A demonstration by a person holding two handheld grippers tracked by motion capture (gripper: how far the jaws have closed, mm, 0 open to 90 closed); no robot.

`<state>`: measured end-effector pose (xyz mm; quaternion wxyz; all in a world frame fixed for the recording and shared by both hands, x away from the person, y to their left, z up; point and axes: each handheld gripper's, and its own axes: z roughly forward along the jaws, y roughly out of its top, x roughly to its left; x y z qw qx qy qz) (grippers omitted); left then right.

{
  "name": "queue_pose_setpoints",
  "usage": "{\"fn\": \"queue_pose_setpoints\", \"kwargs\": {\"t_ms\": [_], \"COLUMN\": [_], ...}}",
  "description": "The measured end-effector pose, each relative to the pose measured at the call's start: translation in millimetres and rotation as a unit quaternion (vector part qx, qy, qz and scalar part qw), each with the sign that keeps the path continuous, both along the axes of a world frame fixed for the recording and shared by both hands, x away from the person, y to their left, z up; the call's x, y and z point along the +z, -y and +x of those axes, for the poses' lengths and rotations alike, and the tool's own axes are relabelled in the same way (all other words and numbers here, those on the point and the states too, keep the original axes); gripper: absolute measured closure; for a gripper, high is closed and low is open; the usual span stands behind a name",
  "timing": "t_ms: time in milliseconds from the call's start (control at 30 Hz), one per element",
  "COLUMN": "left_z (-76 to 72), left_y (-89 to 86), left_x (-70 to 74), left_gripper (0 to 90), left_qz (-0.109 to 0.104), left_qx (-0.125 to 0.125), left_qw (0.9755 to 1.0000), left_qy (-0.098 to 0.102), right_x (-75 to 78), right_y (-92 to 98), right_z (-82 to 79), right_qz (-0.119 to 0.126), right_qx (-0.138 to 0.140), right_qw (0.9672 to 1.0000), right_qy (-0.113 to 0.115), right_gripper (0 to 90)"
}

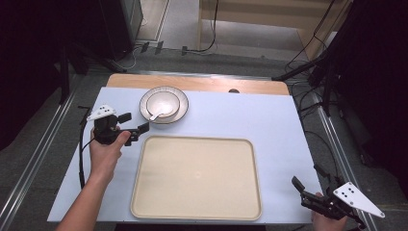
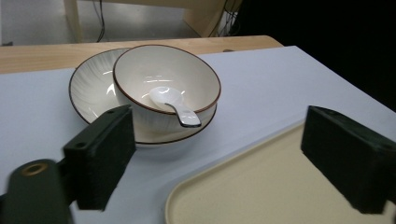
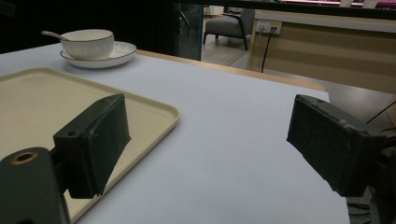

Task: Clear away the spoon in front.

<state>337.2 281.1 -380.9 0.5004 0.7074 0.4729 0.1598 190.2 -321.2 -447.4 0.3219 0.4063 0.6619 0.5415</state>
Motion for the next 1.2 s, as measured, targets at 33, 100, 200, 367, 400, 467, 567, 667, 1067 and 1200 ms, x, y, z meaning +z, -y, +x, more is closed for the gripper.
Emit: {"fn": "queue_pose_setpoints", "kwargs": {"t_ms": [33, 100, 200, 367, 400, 467, 567, 667, 1067, 1200], "left_z": [2.6, 7.2, 13.2, 25.4, 27.9, 33.2, 43.6, 48.7, 64.9, 67.0], "left_y": [0.9, 2.9, 5.2, 6.9, 7.1, 7.6, 7.6, 6.5, 11.1, 13.1], "left_x": [-0.4, -0.4, -0.3, -4.0, -5.0, -6.6, -8.6, -10.2, -22.5, -24.7], "left_gripper": [15.9, 23.1, 34.7, 40.5, 42.4, 43.1, 47.0, 49.4, 61.3, 69.6], "left_qz": [0.0, 0.006, 0.006, -0.005, -0.008, -0.01, -0.021, -0.024, -0.058, -0.073], "left_qx": [0.001, 0.009, 0.02, 0.022, 0.023, 0.028, 0.03, 0.033, 0.037, 0.034], "left_qw": [1.0, 0.9999, 0.9997, 0.9991, 0.9988, 0.998, 0.996, 0.9944, 0.9834, 0.9792], "left_qy": [-0.004, -0.011, -0.012, -0.035, -0.042, -0.056, -0.081, -0.097, -0.167, -0.186], "right_x": [-0.1, -0.1, -0.1, -0.6, -0.5, -0.5, -1.0, -1.0, -1.9, -1.8], "right_y": [-0.2, -0.9, -0.8, -0.6, -0.8, -0.8, -0.9, -1.0, -0.9, -1.5], "right_z": [0.1, -0.2, 0.3, 0.6, 0.5, 0.5, 0.6, 0.6, 1.5, 1.3], "right_qz": [0.0, 0.001, -0.001, 0.0, 0.0, 0.0, 0.001, 0.001, 0.0, 0.001], "right_qx": [0.001, 0.001, 0.002, 0.003, 0.003, 0.003, 0.003, 0.004, 0.006, 0.007], "right_qw": [1.0, 1.0, 1.0, 1.0, 1.0, 1.0, 1.0, 1.0, 1.0, 0.9999], "right_qy": [0.0, -0.002, 0.001, 0.0, 0.0, 0.0, -0.003, -0.003, -0.006, -0.007], "right_gripper": [13.1, 13.1, 13.1, 13.1, 13.1, 13.1, 13.1, 13.1, 13.1, 13.1]}}
